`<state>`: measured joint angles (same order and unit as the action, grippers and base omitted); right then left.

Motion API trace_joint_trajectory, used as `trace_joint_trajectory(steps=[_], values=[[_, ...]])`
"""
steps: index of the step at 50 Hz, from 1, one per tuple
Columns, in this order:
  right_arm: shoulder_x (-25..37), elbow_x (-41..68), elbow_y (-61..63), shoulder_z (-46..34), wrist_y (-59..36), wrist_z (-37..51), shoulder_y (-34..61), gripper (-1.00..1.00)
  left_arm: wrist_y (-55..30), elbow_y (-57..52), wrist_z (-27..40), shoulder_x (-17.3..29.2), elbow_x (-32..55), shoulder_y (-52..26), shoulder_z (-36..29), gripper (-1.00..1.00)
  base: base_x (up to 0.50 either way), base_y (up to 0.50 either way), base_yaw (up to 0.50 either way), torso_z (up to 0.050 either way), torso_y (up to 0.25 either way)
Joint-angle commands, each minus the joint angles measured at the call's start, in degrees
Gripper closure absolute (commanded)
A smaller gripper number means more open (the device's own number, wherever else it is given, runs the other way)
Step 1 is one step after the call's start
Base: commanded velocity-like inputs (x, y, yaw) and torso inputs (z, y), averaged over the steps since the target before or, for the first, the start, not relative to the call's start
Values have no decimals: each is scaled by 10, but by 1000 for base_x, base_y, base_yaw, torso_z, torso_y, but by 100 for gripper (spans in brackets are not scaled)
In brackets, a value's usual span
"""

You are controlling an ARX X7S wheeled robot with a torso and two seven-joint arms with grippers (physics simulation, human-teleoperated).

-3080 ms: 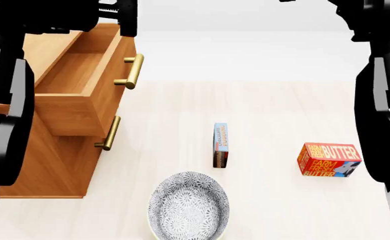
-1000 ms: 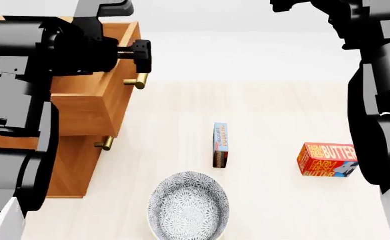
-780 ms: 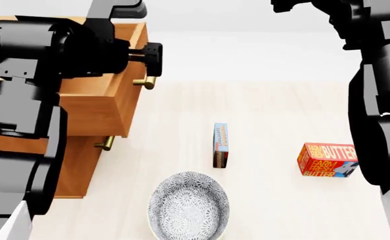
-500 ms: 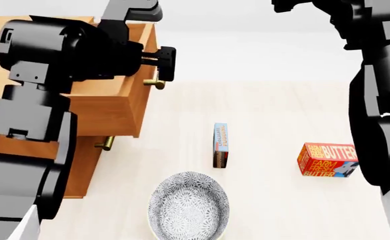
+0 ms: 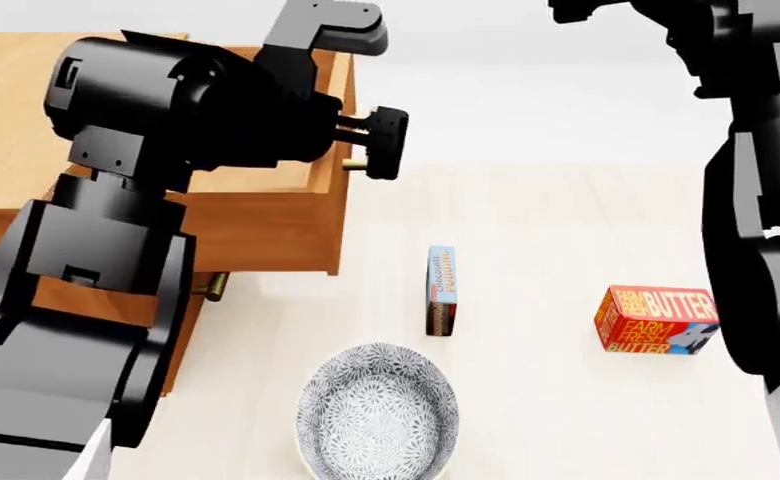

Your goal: Put the chocolate pudding in the top drawer of the cabinet and close it.

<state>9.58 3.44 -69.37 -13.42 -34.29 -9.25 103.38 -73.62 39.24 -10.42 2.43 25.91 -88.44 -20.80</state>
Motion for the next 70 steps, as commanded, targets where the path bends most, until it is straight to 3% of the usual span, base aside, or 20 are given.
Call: trace_joint_trajectory(steps=[1,15,40,57,70], values=[[4,1,7,-3,-6,-1,1,-100,-12,-15,8,-21,84,-1,-17,-100,0,0,0,0,0],[9,3,18,-4,-14,0,-4,-100,-7,-33,57,-19,188,-15,-58,-100,0,0,0,0,0],[10,10,79,-1,-51,6,-23,-100,19,40,-2,24,187,-216,-85,-100,0,0,0,0,0],[30,21,158,8,-100,10,-58,-100,103,71,-30,100,137,-248,-111,-100,0,0,0,0,0],[47,39,255,2,-186,-22,-96,-100,186,23,26,165,115,-219,-77,-100,0,0,0,0,0]])
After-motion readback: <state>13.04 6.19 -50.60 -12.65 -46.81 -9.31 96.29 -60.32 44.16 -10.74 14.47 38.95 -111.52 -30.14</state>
